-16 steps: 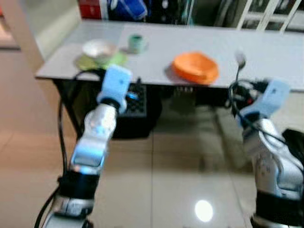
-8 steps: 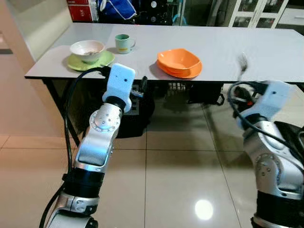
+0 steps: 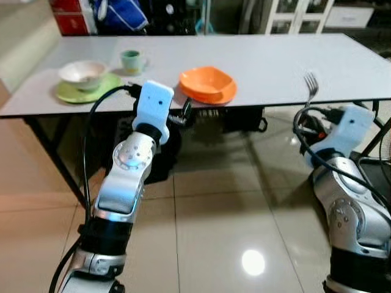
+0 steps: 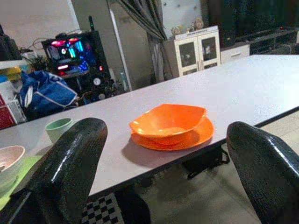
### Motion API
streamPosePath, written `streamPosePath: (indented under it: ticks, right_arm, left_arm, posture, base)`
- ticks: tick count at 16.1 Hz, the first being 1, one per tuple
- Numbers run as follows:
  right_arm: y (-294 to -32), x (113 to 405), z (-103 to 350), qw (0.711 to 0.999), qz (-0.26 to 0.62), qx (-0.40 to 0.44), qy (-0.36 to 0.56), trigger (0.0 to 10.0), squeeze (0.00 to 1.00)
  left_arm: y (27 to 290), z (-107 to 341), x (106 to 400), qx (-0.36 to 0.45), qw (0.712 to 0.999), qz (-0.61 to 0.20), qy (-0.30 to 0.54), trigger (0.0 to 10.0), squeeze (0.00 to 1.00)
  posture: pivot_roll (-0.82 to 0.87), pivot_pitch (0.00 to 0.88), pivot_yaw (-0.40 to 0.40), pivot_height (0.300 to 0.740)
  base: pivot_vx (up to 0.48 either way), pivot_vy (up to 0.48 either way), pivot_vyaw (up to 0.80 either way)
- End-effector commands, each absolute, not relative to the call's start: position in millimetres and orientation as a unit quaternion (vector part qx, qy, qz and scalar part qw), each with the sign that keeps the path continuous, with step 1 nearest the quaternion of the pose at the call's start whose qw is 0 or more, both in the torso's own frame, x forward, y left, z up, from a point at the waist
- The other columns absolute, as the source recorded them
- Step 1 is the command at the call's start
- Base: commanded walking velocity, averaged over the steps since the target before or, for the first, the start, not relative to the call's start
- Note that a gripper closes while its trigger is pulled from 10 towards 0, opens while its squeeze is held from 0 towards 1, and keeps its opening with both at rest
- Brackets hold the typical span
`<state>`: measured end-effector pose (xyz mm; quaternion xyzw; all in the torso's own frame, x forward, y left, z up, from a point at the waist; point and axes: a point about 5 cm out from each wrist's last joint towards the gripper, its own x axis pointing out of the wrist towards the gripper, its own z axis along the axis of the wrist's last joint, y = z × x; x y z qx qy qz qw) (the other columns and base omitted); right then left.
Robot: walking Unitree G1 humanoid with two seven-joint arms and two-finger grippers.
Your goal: Setting the table
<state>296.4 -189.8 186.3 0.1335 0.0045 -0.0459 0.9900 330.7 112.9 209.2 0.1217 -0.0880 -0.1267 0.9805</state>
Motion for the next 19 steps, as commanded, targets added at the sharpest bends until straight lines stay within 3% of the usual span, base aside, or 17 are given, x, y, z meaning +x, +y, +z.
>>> streamPosePath:
  ticks: [1,6,19]
  right_arm:
    - [-185.9,297.2,187.9,0.990,-0.037,0.138,0.005,10.0,0.00]
    - [-185.0,297.7,188.4,0.989,-0.033,0.144,0.005,10.0,0.00]
    - [-186.0,298.0,189.7,0.990,-0.030,0.138,0.003,10.0,0.00]
  left_arm:
    - [114.5,211.3,329.5,0.121,0.979,-0.131,-0.095,10.0,0.00]
    - [112.3,210.8,328.4,0.122,0.978,-0.138,-0.096,10.0,0.00]
    - [112.4,208.9,327.4,0.126,0.977,-0.144,-0.095,10.0,0.00]
  posture:
    - [-0.03,0.000,-0.024,0.740]
    - [-0.03,0.000,-0.027,0.740]
    - [-0.03,0.000,-0.028,0.740]
  base:
    - [0.450,0.000,0.00]
    - [0.448,0.000,-0.27]
    - [0.451,0.000,0.00]
